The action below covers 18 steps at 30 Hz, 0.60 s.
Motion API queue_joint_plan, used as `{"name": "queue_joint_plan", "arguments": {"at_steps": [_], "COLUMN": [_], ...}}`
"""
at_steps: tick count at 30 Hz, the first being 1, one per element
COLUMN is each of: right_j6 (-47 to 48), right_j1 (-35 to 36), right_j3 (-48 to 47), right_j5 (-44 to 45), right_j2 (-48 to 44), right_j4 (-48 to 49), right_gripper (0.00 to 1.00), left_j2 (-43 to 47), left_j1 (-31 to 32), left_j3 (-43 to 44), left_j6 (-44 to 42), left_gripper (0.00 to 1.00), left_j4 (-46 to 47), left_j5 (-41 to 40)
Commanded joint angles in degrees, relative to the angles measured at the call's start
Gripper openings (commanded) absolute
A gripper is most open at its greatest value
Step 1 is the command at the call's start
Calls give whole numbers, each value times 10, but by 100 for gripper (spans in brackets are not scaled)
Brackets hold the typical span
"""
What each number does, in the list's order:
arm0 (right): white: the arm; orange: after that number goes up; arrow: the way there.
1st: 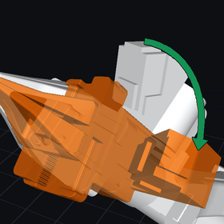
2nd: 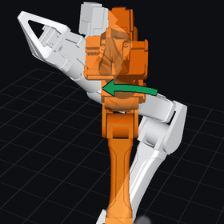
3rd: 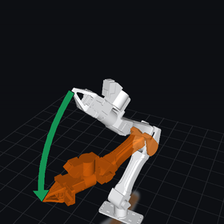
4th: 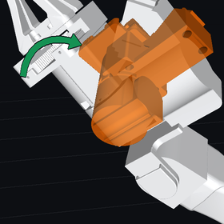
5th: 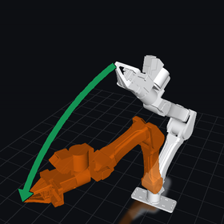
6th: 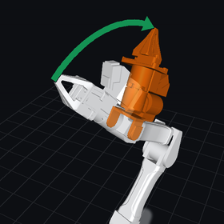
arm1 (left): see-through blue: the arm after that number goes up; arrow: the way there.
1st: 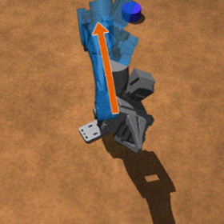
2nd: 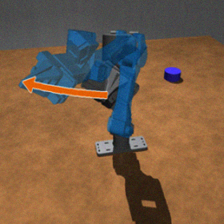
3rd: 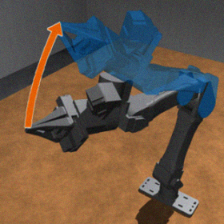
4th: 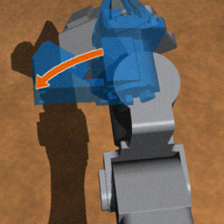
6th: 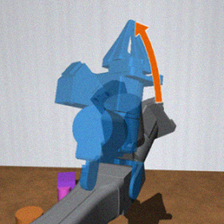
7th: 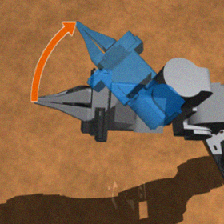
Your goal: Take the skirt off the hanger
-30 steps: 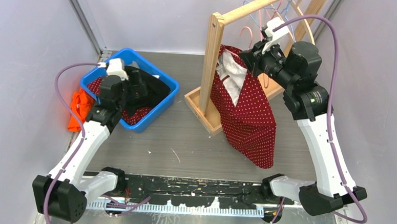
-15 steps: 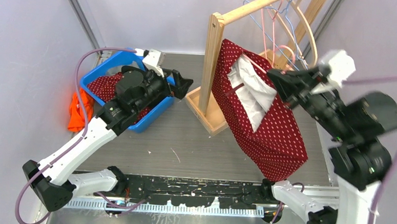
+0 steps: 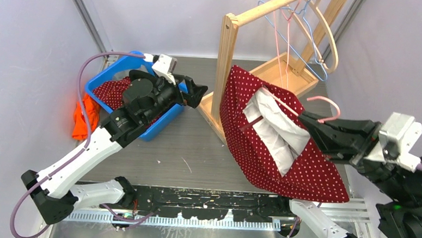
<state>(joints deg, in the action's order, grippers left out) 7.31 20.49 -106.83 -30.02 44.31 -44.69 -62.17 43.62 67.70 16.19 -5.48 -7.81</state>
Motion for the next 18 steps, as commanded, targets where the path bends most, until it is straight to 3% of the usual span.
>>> {"name": "queue_joint_plan", "arguments": {"at_steps": [1, 18], "right_j6": [-9, -146], "right_j1": [6, 6], "right_j3": [-11, 92], "right_j5": [-39, -65], "right_j2": [-19, 173], "right_j4": [57, 282], "right_gripper": [1, 1], "left_j2": [37, 137], "left_j1": [5, 71], "left_j3": [28, -3], "left_j6": [9, 32], "left_gripper": [99, 99], "left_j4": [8, -19], "left_j5": [-13, 24]}}
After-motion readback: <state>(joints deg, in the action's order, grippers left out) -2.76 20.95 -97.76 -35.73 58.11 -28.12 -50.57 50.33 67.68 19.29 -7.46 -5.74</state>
